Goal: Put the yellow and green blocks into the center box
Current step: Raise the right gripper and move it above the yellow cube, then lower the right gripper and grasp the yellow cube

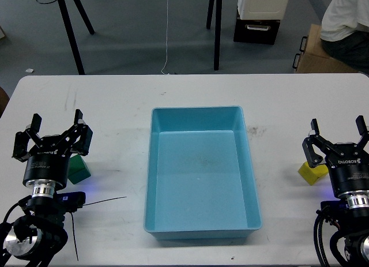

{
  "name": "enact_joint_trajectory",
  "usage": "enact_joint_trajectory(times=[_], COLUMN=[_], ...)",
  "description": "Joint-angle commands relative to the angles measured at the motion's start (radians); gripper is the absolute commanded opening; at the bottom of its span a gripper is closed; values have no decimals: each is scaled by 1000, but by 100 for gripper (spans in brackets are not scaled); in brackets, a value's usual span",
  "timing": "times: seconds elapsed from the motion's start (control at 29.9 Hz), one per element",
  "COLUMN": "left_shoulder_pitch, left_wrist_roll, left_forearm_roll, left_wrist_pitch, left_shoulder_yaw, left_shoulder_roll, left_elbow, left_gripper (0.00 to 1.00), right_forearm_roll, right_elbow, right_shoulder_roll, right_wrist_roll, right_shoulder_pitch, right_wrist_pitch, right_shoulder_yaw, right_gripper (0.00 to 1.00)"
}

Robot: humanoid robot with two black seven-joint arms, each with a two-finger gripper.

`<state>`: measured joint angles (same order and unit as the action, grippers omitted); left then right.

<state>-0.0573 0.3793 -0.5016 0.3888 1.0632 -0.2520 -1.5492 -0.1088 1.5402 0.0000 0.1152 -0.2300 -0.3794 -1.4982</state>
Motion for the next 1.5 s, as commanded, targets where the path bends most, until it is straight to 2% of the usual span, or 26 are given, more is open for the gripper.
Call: enact_joint_trajectory(times=[0.0,0.13,0.27,0.33,0.5,0.6,0.77,0.87,0.94,1.04,1.07,1.2,1.34,1.47], left_shoulder_pitch=[-3,-1,1,1,2,2,-1,-1,-1,1,1,-1,-1,1], left_wrist_roll=[10,72,72,72,72,73,78,78,78,78,78,79,78,78], left_forearm_roll=[0,11,11,11,11,11,11,11,11,11,11,11,11,11], left_wrist_pitch=[8,47,53,53,48,48,47,45,44,42,42,41,42,41], left_shoulder_yaw=[0,0,0,0,0,0,4,6,11,12,12,12,12,12], left_shoulder_roll=[0,0,-1,-1,-3,-3,-3,-1,-1,-3,-3,-3,-1,-1], left_elbow=[1,0,0,0,1,1,1,1,3,3,3,4,7,8], left_gripper=[100,100,100,100,100,100,100,100,100,100,100,100,100,100], right_forearm_roll=[3,12,111,222,472,718,1066,1184,1292,1536,1616,1825,1873,1880], right_elbow=[-2,-6,-18,-18,-17,-18,-64,-97,-106,-140,-155,-181,-180,-178], right_shoulder_roll=[0,0,-5,-72,-146,-251,-448,-575,-667,-793,-831,-936,-1008,-1069], right_wrist_roll=[-2,0,1,3,4,6,12,56,147,347,373,373,373,373], right_shoulder_pitch=[0,1,21,53,179,282,475,604,685,825,874,1050,1201,1284], right_wrist_pitch=[-1,-1,-1,2,10,13,83,123,123,122,122,119,105,-13], right_shoulder_yaw=[1,-4,-14,-17,-66,-50,169,365,494,697,770,1034,1243,1360], right_gripper=[98,98,99,99,99,99,96,96,96,97,98,98,98,99])
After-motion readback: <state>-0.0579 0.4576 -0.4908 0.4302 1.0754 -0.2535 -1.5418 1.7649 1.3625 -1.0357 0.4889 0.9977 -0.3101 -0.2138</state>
